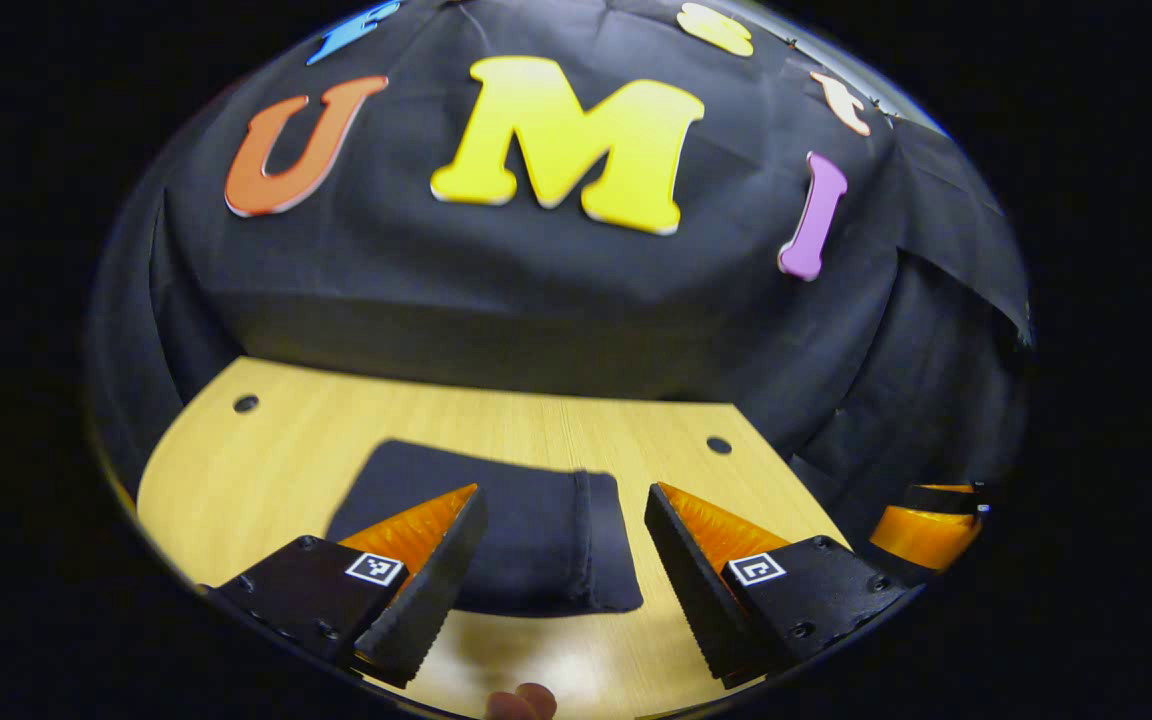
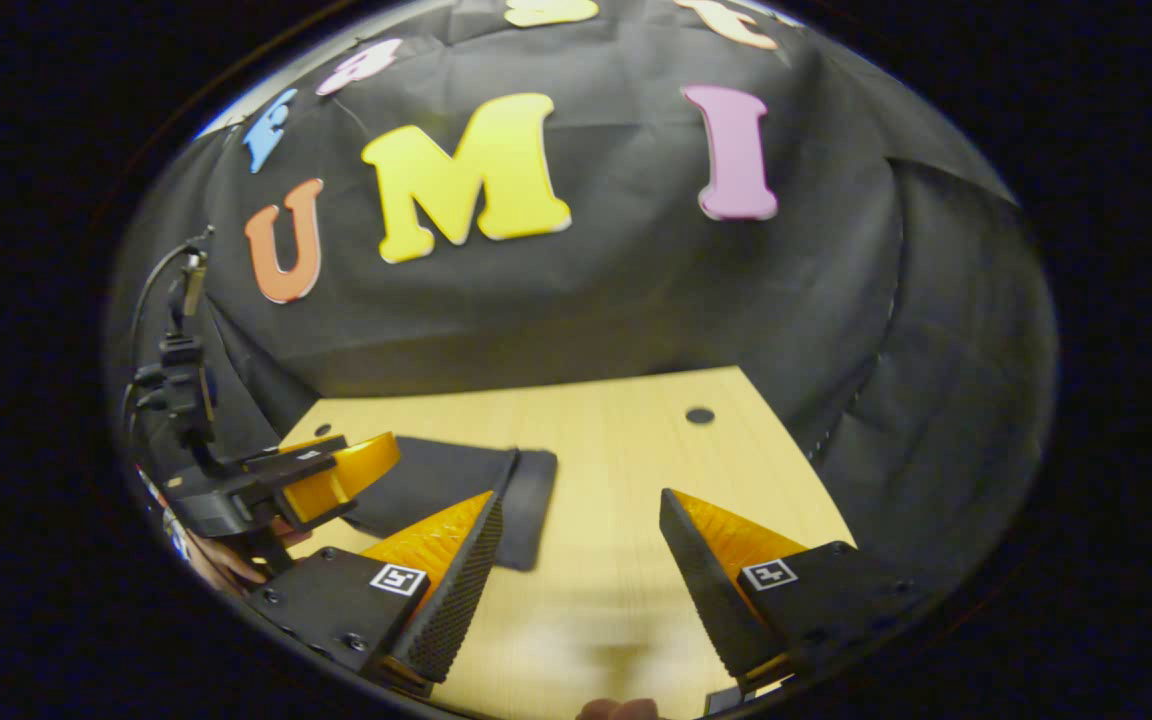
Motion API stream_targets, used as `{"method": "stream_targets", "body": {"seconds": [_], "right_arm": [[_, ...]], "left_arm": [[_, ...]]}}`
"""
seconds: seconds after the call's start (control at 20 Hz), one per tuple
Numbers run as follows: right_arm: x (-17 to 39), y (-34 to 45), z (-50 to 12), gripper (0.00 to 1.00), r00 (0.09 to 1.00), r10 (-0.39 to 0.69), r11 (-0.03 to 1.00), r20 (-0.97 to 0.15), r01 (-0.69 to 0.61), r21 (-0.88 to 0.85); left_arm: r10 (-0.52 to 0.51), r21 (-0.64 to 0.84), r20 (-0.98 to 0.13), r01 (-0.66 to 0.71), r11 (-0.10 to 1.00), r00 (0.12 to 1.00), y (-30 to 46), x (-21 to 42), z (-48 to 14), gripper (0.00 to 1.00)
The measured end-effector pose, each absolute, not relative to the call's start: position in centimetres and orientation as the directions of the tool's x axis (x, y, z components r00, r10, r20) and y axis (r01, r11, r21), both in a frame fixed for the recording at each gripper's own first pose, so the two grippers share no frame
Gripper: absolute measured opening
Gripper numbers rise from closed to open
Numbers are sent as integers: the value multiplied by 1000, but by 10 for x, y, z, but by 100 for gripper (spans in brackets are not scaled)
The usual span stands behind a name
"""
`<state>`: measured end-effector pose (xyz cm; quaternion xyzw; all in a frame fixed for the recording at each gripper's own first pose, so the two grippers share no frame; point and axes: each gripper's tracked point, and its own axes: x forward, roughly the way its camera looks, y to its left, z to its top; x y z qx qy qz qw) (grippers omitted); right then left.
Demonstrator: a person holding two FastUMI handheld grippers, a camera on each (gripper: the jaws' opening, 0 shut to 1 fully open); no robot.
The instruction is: Grasp the waist and the cuffs of the jeans and fold them to make the two legs overlap; first hold the waist and fold one-third of the jeans toward the cuffs, then hold the cuffs and fold the remaining one-third in the same direction to finish folding.
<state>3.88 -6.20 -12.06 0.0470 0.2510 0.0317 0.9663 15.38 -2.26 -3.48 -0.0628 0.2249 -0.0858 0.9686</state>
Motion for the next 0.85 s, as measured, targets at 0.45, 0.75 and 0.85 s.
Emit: {"method": "stream_targets", "body": {"seconds": [0.45,0.75,0.85], "right_arm": [[8,34,-8,98,981,92,996,-170,-87,36],[-40,63,24,93,998,44,999,-48,-44,1],[-50,73,27,93,998,51,999,-44,-51,3]], "left_arm": [[-87,-44,-98,83,996,991,66,76,144,100],[-80,-50,-38,78,996,996,97,21,161,98],[-79,-59,-40,77,995,996,104,6,159,88]]}}
